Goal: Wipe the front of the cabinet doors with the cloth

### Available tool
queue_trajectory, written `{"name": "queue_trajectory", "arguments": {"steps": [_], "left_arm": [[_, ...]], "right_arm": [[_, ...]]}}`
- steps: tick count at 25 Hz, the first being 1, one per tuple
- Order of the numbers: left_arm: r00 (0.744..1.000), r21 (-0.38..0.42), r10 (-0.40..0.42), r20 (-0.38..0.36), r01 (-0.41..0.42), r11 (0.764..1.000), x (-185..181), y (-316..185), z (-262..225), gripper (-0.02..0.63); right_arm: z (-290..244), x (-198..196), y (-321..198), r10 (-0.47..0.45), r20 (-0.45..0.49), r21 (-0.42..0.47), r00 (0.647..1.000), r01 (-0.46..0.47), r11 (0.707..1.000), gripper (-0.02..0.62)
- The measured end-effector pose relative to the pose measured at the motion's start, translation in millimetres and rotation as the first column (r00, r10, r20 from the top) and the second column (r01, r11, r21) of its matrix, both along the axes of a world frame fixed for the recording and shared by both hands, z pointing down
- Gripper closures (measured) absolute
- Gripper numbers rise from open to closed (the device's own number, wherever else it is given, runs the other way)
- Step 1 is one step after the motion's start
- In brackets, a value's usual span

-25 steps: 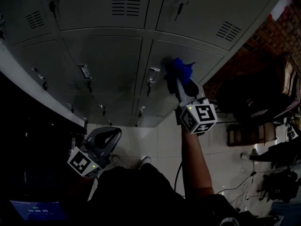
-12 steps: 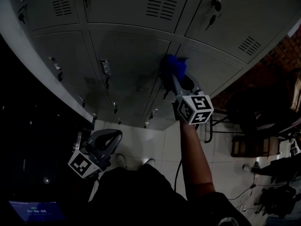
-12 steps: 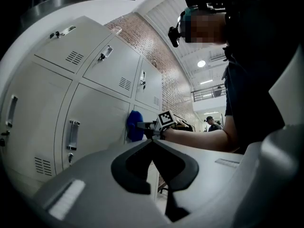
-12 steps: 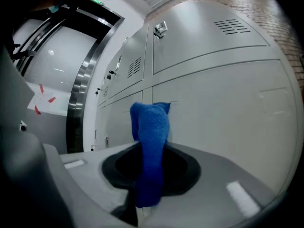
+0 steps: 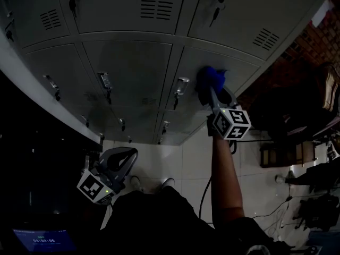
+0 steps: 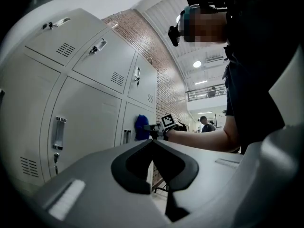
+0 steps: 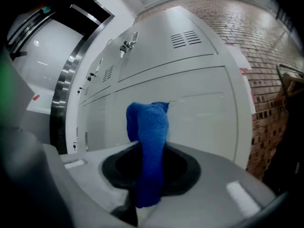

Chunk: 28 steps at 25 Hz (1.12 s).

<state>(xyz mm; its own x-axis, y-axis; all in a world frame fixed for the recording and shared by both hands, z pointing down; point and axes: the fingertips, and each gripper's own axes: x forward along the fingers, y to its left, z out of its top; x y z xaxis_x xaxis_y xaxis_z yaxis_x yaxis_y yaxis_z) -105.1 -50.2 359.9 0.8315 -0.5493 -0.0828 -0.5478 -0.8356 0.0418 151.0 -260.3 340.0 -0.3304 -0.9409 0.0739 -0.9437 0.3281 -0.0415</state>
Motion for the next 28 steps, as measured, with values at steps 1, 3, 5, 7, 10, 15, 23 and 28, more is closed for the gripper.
{"name": "queue_trajectory", "arguments": {"steps": [1, 3, 5, 7, 10, 15, 23, 28], "left_arm": [[1.0, 0.006, 0.011, -0.003, -0.011, 1.0, 5.0, -0.3, -1.0, 0.606], [0.999, 0.007, 0.034, -0.003, -0.034, 0.999, 15.6, 0.0, -1.4, 0.606], [0.999, -0.004, 0.049, 0.004, -0.049, 0.999, 24.8, 0.4, 1.0, 0.606], [0.999, -0.001, 0.05, 0.008, -0.05, 0.999, 30.0, 0.0, 3.5, 0.606], [0.998, -0.023, 0.06, 0.02, -0.059, 0.998, 38.2, 2.0, 5.9, 0.606], [0.998, -0.031, 0.067, 0.02, -0.067, 0.997, 44.4, 3.8, 6.2, 0.606], [0.999, -0.012, 0.052, -0.003, -0.052, 0.999, 39.4, 2.6, 6.0, 0.606], [1.0, -0.031, 0.012, 0.022, -0.012, 0.999, 19.7, 1.5, 12.1, 0.606]], "right_arm": [[1.8, 14.2, 1.0, 0.021, 0.003, -0.004, 1.0, -0.021, 1.0, 0.511], [4.5, 43.9, 2.8, 0.066, 0.008, -0.01, 0.998, -0.066, 0.998, 0.511], [7.2, 74.4, 5.0, 0.117, 0.014, -0.016, 0.993, -0.117, 0.993, 0.511], [11.7, 99.0, 7.4, 0.153, 0.026, -0.024, 0.988, -0.152, 0.988, 0.511], [20.0, 123.8, 10.4, 0.178, 0.048, -0.039, 0.983, -0.176, 0.984, 0.511], [29.2, 138.8, 17.0, 0.198, 0.067, -0.068, 0.978, -0.194, 0.979, 0.511], [27.2, 24.5, 33.4, 0.0, -0.049, -0.026, 0.999, -0.001, 1.0, 0.511], [62.7, -62.4, 26.8, -0.142, -0.072, -0.082, 0.987, 0.136, 0.987, 0.511]]}}
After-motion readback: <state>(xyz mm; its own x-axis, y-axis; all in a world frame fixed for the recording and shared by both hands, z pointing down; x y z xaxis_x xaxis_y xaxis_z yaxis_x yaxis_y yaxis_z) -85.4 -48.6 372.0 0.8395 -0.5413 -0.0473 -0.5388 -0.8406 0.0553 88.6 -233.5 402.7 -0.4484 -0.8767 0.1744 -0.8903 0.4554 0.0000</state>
